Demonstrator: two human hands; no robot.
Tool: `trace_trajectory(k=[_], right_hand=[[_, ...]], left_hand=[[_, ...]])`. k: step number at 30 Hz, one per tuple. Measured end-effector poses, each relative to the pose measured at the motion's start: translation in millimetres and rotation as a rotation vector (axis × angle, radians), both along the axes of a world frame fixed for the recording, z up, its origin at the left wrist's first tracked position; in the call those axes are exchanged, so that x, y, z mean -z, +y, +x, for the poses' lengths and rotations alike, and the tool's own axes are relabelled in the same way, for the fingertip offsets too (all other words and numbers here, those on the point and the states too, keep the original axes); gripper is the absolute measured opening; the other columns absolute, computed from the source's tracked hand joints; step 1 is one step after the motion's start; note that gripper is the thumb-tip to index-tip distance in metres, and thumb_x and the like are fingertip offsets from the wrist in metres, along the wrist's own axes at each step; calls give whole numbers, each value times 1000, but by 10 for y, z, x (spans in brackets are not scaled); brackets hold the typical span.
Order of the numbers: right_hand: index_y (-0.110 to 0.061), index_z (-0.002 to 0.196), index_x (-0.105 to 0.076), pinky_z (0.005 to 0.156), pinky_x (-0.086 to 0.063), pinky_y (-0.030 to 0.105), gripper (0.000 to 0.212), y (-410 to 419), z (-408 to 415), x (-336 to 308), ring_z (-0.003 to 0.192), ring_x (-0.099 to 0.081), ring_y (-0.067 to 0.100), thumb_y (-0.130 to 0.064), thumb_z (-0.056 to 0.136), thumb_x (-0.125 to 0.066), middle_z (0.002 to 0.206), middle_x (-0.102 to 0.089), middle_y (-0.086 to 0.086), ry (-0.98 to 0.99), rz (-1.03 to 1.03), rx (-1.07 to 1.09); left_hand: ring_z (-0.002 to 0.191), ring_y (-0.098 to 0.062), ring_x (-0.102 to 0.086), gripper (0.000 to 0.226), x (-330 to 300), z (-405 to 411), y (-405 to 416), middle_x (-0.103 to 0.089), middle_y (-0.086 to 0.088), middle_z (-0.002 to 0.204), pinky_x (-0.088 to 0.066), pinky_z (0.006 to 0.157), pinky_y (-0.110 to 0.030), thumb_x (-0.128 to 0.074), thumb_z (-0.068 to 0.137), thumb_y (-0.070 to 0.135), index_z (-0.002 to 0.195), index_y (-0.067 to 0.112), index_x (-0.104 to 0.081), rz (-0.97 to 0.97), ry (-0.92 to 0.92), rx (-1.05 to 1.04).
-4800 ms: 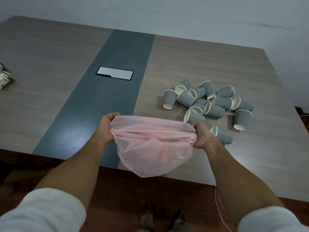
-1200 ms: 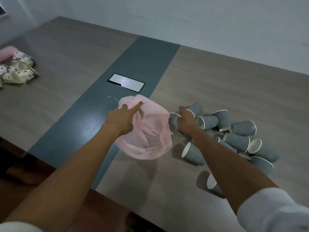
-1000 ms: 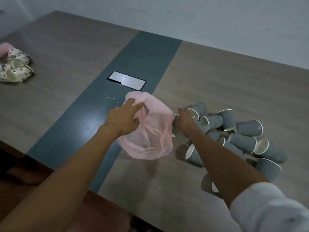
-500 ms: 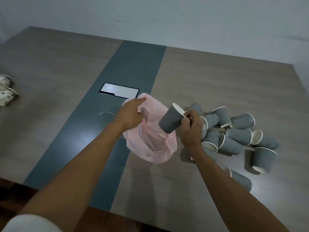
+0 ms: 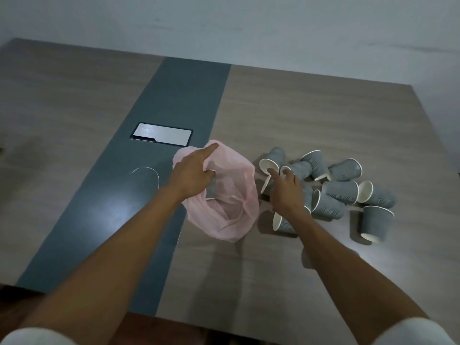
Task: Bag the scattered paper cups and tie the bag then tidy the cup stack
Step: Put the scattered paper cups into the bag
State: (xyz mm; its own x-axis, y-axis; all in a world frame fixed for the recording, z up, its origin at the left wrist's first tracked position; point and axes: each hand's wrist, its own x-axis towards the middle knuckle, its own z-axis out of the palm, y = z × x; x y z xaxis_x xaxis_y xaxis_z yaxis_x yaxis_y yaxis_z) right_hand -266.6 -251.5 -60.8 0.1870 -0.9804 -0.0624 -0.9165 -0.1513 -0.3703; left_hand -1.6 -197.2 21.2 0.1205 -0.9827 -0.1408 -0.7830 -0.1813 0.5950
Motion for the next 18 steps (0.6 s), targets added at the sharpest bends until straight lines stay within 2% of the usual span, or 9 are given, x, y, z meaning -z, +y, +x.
trace_trajectory(k=[2, 3, 6, 9, 12, 14, 16, 18], right_hand=[[-35, 151, -38, 107, -34, 51, 74, -147, -104, 58, 136, -33, 43, -7, 85, -59, 144, -33, 17, 190, 72, -129], [-37, 150, -38, 108, -33, 50, 72, -221, -129, 102, 137, -32, 42, -11, 87, -60, 144, -32, 16, 245, 87, -180], [-34, 140, -54, 109, -31, 49, 50, -348, -130, 183, 136, -36, 39, -24, 91, -63, 145, -39, 14, 345, 98, -265], [-27, 122, -65, 101, -34, 44, 32, -361, -148, 188, 125, -46, 35, -35, 91, -63, 132, -52, 10, 394, 13, -321], [-14, 106, -66, 89, -40, 46, 28, -314, -201, 87, 106, -56, 39, -33, 88, -57, 114, -60, 15, 205, -139, -234], [-10, 94, -64, 78, -44, 43, 26, -247, -206, -42, 89, -57, 36, -32, 82, -57, 99, -62, 14, -113, -212, -139], [-11, 84, -61, 67, -42, 35, 21, -150, -138, -205, 73, -53, 22, -30, 77, -56, 80, -60, 4, -469, -83, -106], [-13, 81, -63, 62, -41, 32, 21, -89, -1, -281, 62, -49, 13, -31, 75, -54, 67, -55, -6, -568, 156, -160]], left_hand=[[139, -27, -45, 66, -28, -34, 15, -44, 8, 157, -43, 110, -48, -60, 96, 34, 154, 46, -31, -3, -109, 4], [138, -28, -46, 63, -52, -56, 22, -45, 8, 156, -44, 107, -49, -57, 97, 34, 154, 45, -32, -4, -160, 0], [132, -32, -51, 54, -129, -101, 29, -51, 4, 151, -46, 104, -49, -54, 98, 34, 150, 41, -41, -23, -259, -22], [127, -36, -55, 49, -173, -112, -5, -57, -1, 145, -48, 102, -48, -53, 98, 29, 146, 36, -48, -26, -278, -44], [122, -37, -58, 50, -195, -71, -58, -61, -3, 141, -50, 99, -49, -51, 95, 23, 144, 33, -52, -19, -243, -31], [123, -36, -58, 53, -195, -27, -95, -60, -3, 143, -49, 101, -50, -50, 94, 19, 145, 32, -51, 0, -212, -1], [125, -35, -56, 56, -184, 0, -132, -58, -4, 144, -47, 105, -48, -50, 94, 13, 148, 29, -49, 0, -201, 40], [131, -34, -52, 58, -188, -3, -160, -52, -4, 151, -43, 111, -45, -51, 95, 8, 150, 27, -47, -9, -202, 78]])
